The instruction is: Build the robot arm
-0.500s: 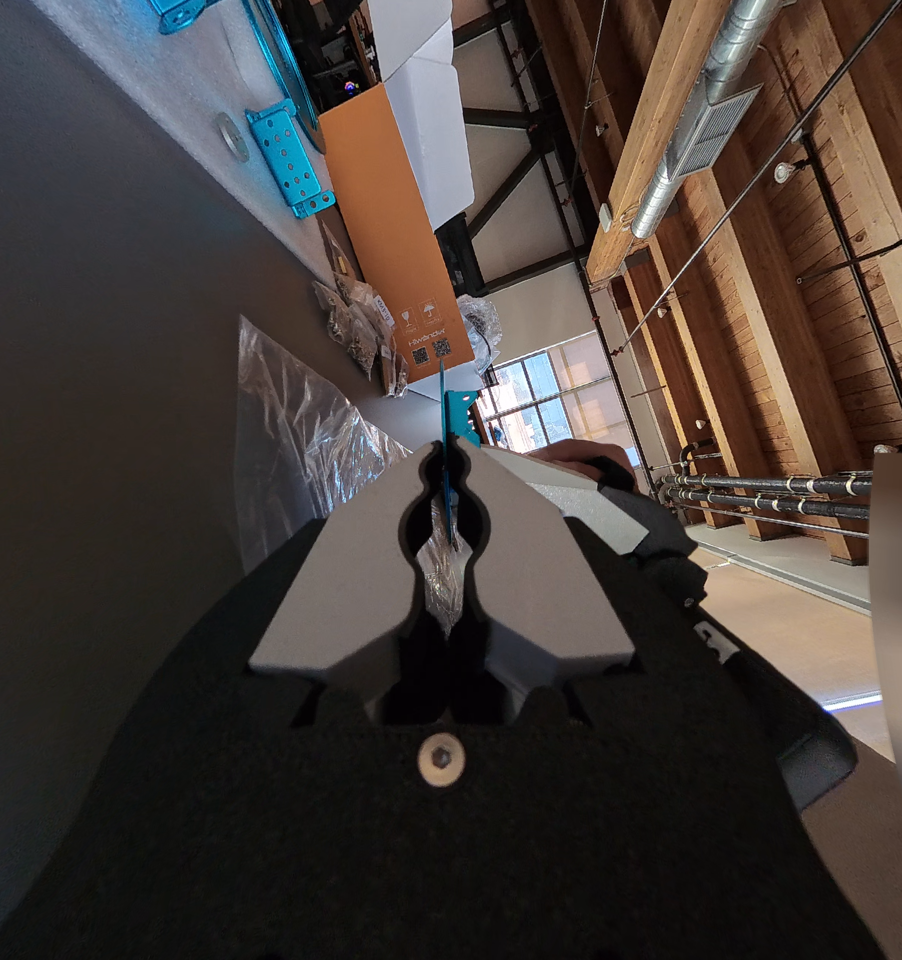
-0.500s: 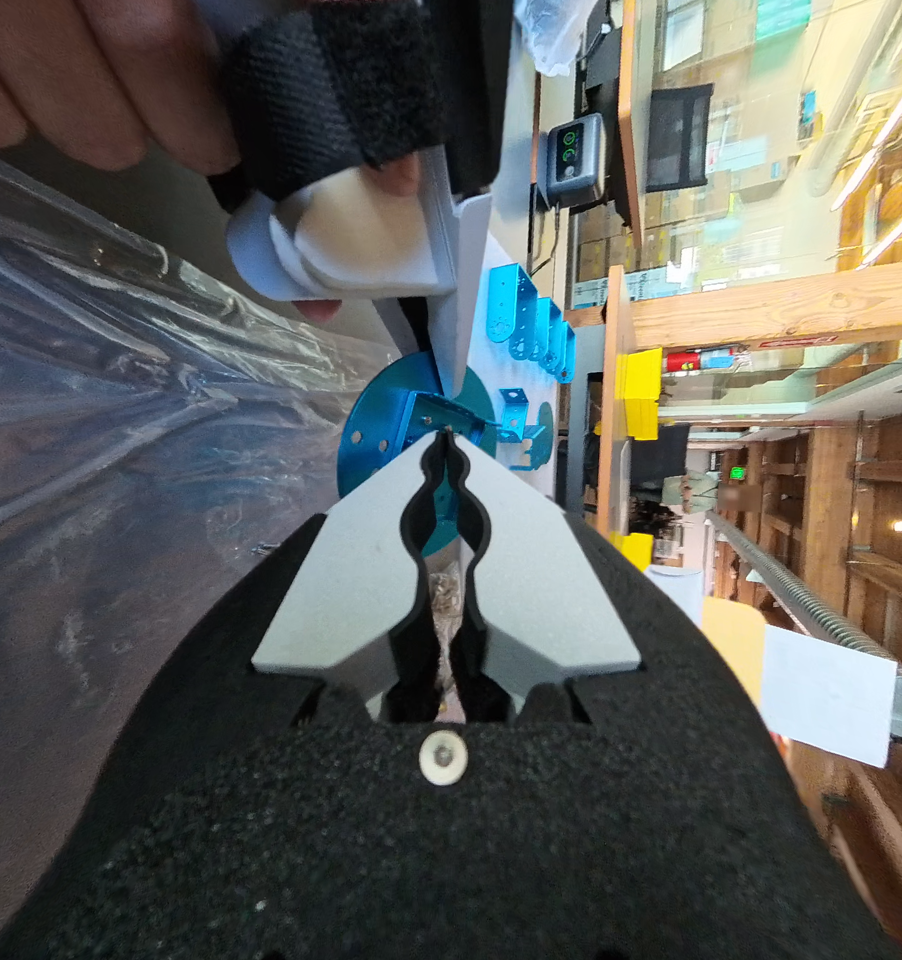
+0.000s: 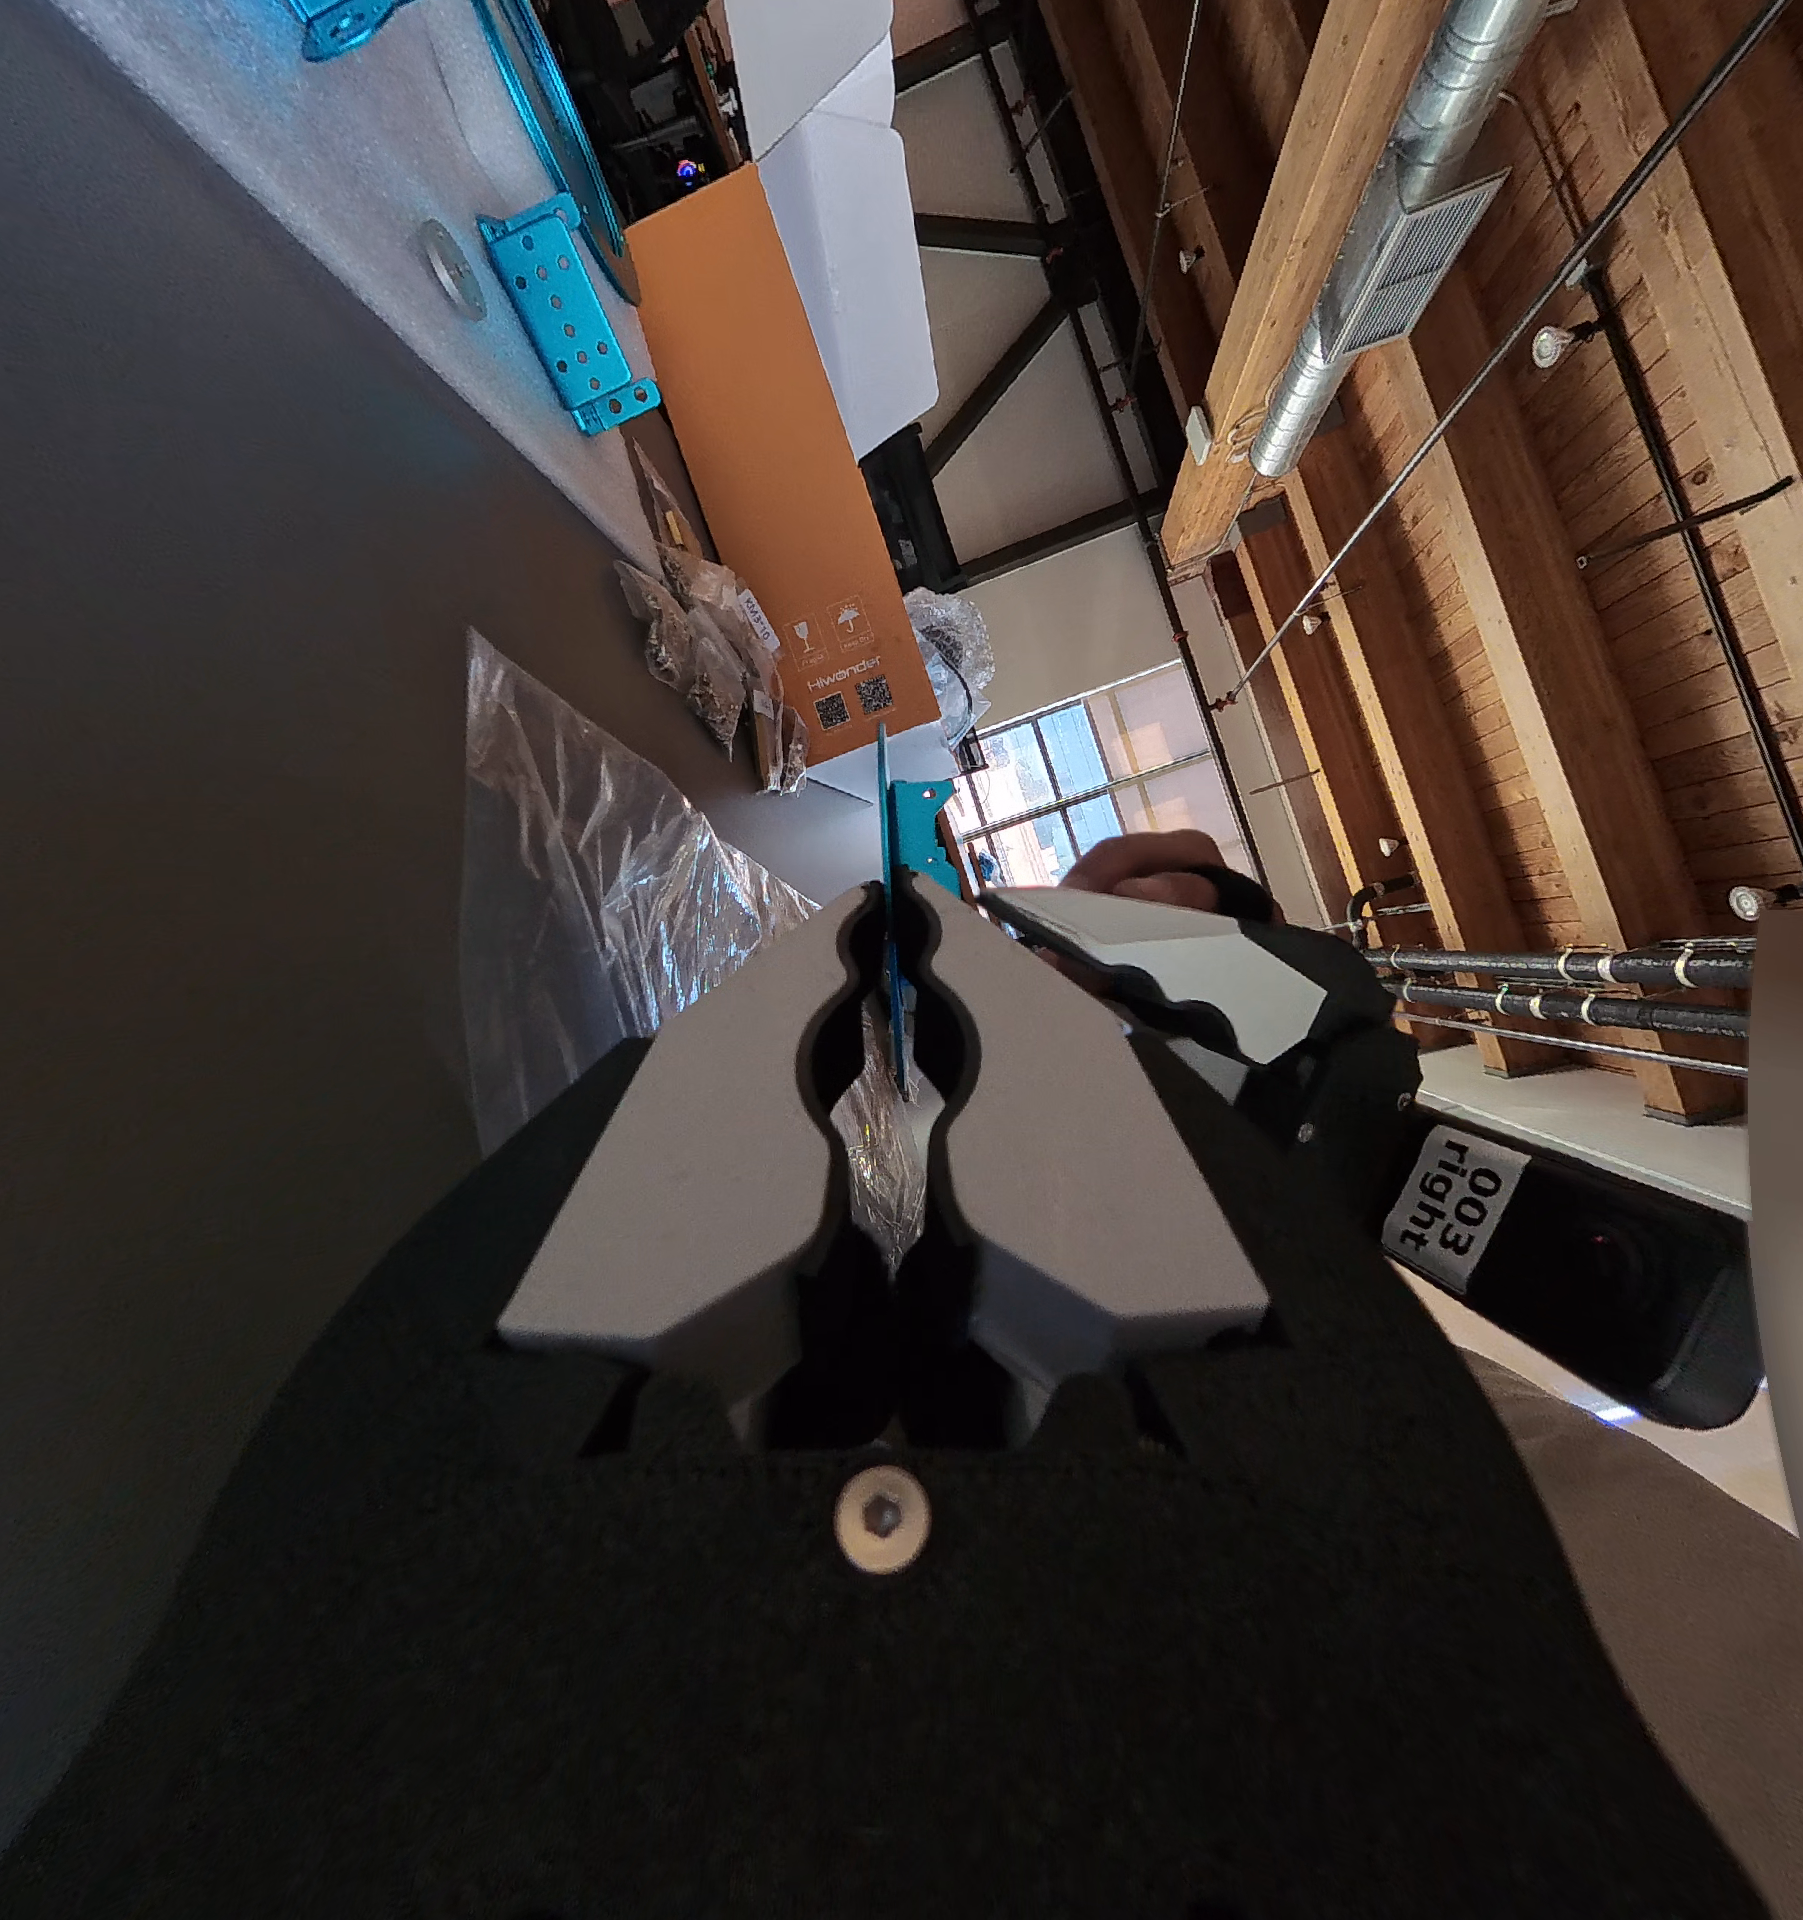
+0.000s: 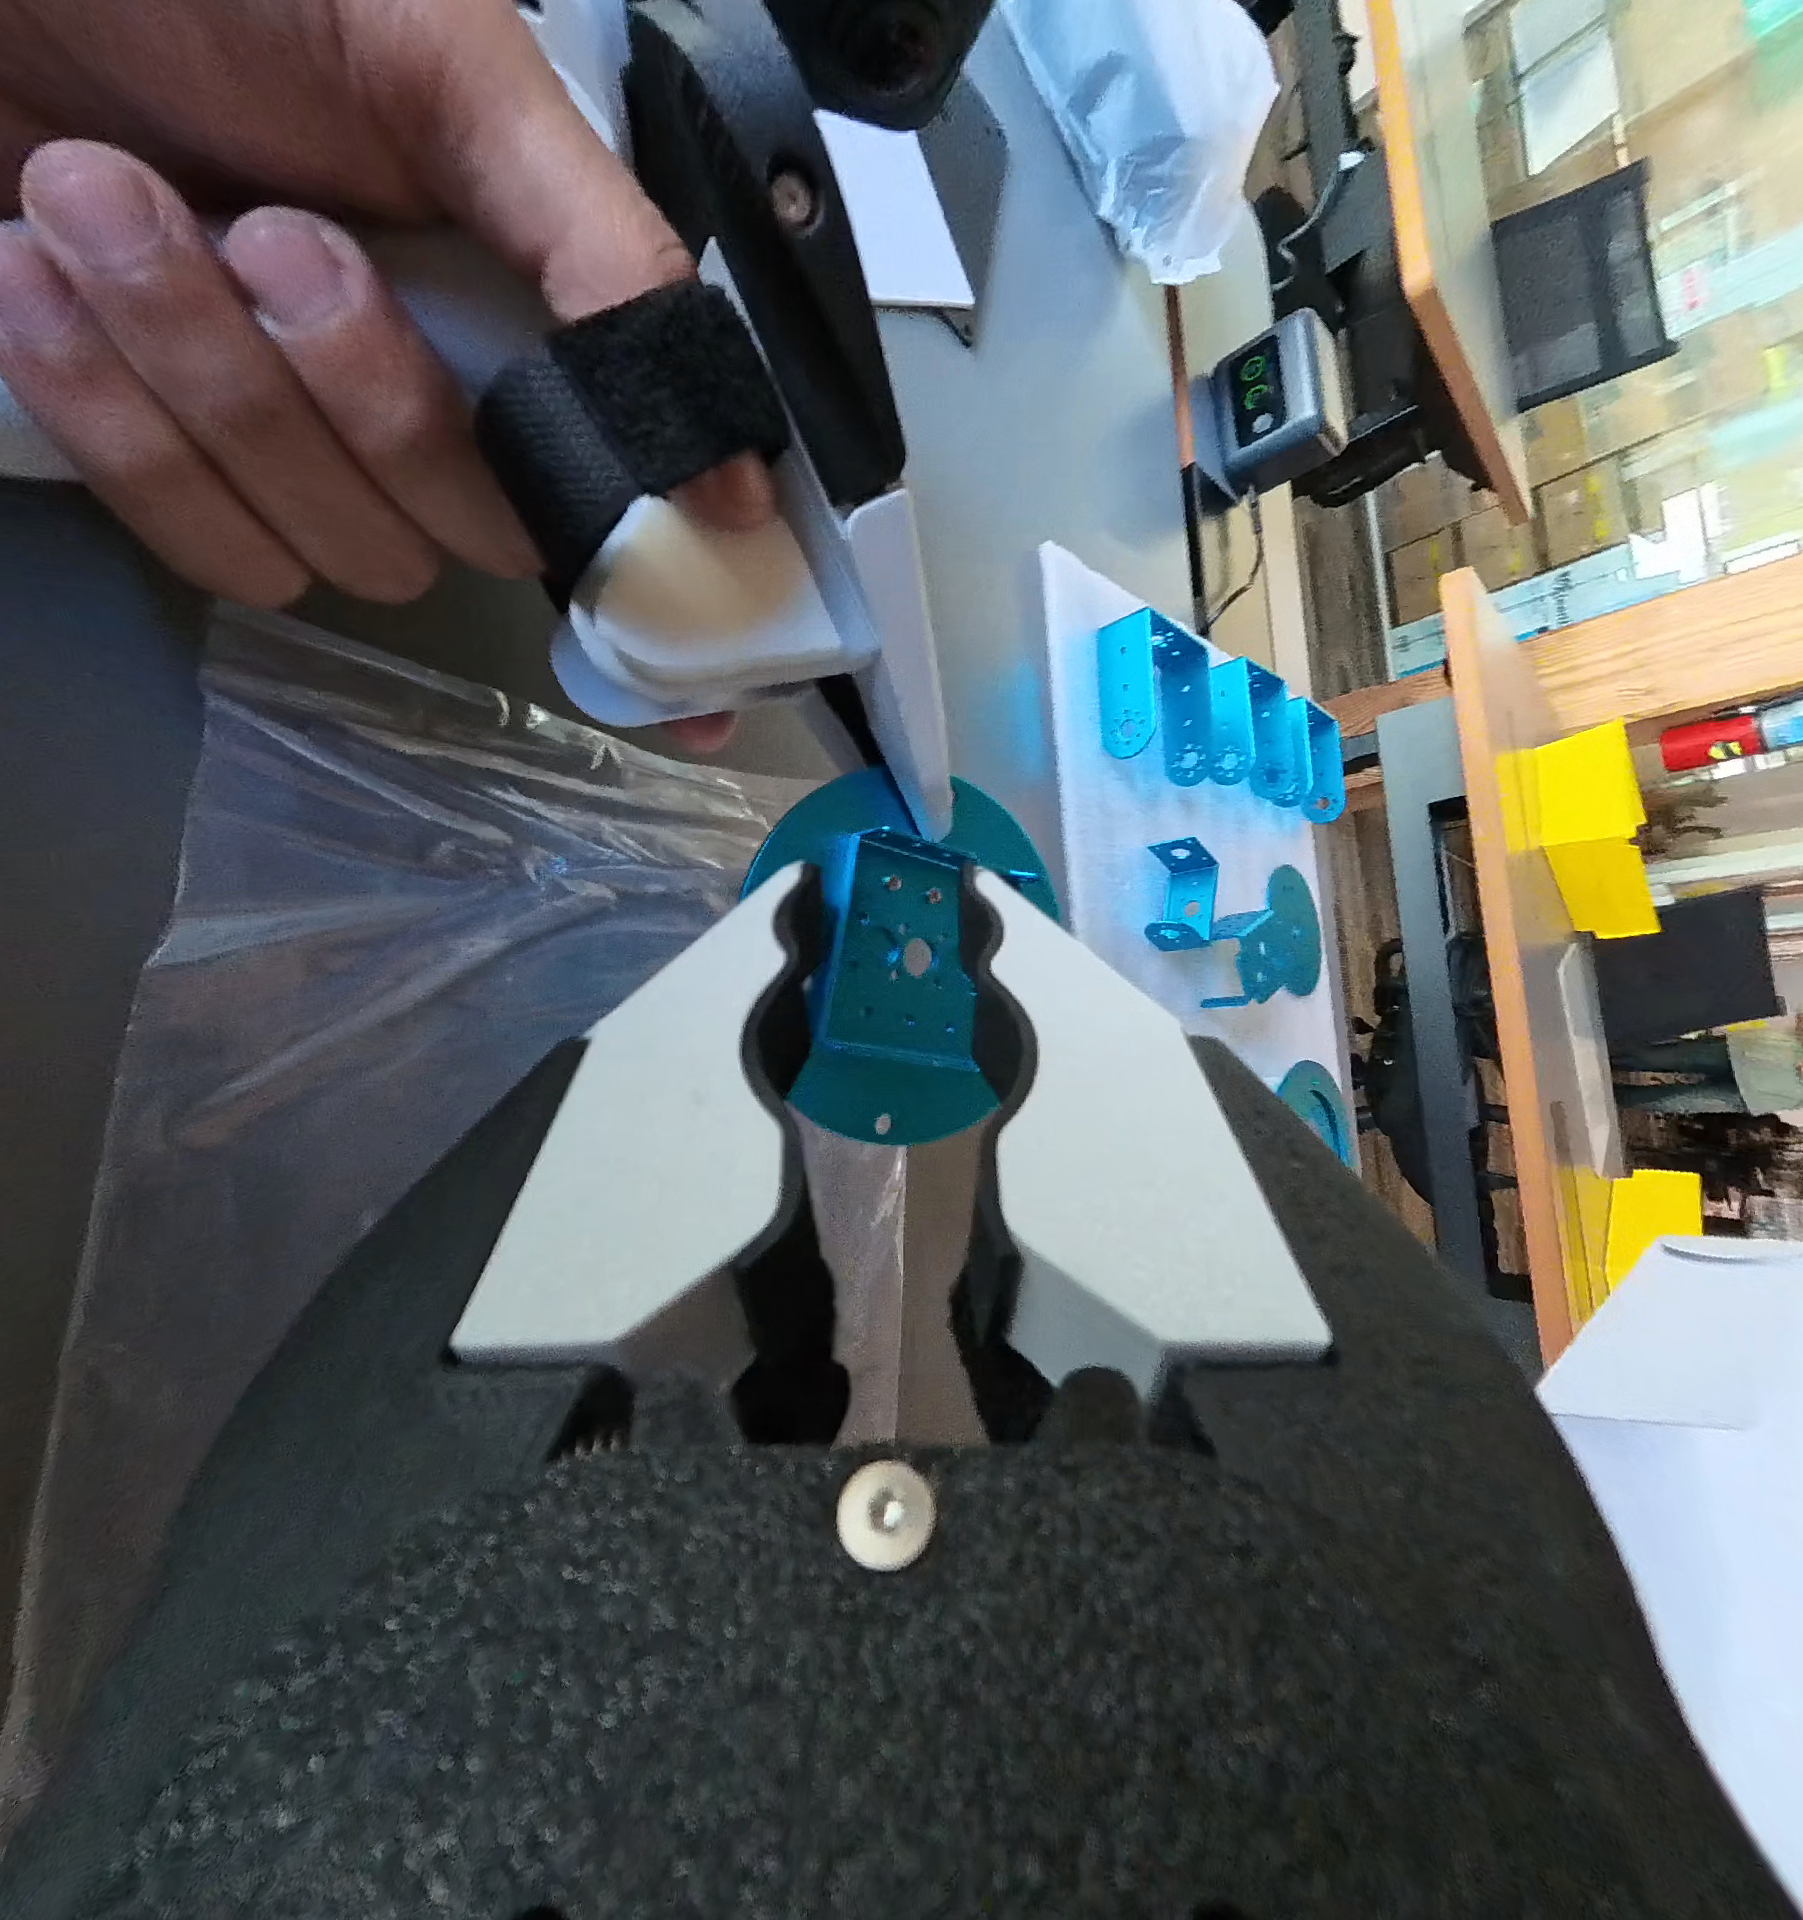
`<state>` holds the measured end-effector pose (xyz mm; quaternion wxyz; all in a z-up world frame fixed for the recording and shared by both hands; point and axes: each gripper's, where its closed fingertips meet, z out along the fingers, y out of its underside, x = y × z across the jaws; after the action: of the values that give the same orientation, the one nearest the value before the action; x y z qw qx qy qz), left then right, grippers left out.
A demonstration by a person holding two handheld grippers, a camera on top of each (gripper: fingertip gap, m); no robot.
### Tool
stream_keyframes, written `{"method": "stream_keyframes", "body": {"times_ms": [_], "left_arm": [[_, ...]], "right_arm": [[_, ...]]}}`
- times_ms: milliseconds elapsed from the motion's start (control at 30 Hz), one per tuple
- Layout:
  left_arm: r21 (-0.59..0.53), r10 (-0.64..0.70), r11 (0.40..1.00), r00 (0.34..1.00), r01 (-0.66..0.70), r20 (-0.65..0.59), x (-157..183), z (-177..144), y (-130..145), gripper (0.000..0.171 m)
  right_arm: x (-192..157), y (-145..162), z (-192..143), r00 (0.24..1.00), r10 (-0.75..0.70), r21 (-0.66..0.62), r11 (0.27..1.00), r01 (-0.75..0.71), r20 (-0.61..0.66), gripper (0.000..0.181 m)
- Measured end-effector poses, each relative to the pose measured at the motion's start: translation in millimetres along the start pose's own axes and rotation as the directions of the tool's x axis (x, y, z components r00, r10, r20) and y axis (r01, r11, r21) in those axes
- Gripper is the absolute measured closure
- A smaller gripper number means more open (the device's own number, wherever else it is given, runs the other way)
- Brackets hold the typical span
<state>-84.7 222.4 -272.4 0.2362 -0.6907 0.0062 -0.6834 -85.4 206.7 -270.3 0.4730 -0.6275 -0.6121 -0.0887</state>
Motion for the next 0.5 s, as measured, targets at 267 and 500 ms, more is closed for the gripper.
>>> {"method": "stream_keyframes", "body": {"times_ms": [267, 500], "left_arm": [[0.008, -0.004, 1.000, 1.000, 0.004, 0.005, -1.4, -0.9, -2.0, 0.171], [0.006, -0.009, 1.000, 1.000, 0.009, 0.004, -1.6, -0.8, -1.2, 0.171]], "right_arm": [[-7.8, -5.4, -1.4, 0.997, -0.082, 0.025, 0.996, 0.082, 0.009, 0.147], [-17.1, 16.4, 7.6, 0.993, -0.095, -0.070, 0.993, 0.099, 0.066, 0.115]]}}
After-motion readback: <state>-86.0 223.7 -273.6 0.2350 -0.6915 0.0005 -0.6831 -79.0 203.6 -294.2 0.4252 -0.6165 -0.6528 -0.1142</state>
